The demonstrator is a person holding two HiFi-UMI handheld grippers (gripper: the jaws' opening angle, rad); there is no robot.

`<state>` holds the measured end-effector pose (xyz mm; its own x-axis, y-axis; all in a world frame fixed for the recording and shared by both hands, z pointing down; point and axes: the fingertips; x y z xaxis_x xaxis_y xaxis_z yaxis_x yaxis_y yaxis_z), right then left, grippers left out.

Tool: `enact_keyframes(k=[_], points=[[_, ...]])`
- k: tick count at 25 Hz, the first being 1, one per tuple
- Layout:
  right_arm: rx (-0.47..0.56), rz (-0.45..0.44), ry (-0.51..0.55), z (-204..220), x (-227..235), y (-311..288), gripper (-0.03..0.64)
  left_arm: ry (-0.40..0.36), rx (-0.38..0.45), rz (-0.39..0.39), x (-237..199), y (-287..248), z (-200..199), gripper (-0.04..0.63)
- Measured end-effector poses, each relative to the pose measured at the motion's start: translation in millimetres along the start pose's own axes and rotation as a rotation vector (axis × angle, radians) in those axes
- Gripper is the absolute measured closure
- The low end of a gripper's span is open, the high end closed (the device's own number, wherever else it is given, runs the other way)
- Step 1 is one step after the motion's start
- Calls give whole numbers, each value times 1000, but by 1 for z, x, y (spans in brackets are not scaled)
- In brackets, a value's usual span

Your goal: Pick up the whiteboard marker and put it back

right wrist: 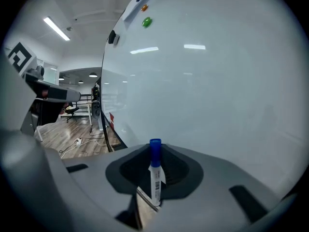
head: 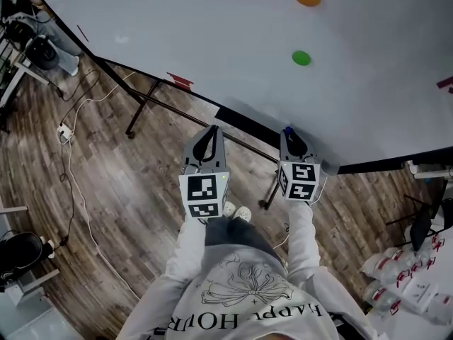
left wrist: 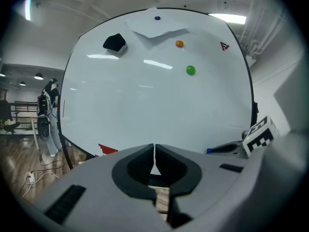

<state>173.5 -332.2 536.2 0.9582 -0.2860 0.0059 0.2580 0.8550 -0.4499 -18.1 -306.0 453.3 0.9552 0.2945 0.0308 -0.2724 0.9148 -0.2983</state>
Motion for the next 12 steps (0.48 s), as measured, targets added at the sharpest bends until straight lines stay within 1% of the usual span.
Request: enact_keyframes(k=[3,12], points=[[-30,-37,20,9,-9,-12,555,9,-6,-14,-5,-1,5,583],[-131,-157,158,39,-46,-53,555,26,-46,-63,-26,1,25,583]])
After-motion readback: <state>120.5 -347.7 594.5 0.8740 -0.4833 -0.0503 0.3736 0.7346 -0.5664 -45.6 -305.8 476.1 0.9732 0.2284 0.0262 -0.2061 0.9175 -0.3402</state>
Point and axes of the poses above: the fingertips, and each gripper's own axes: y backward along the fingers, x to its right, z out of its underside, and after that the axes turned 5 degrees about -y, right-handed
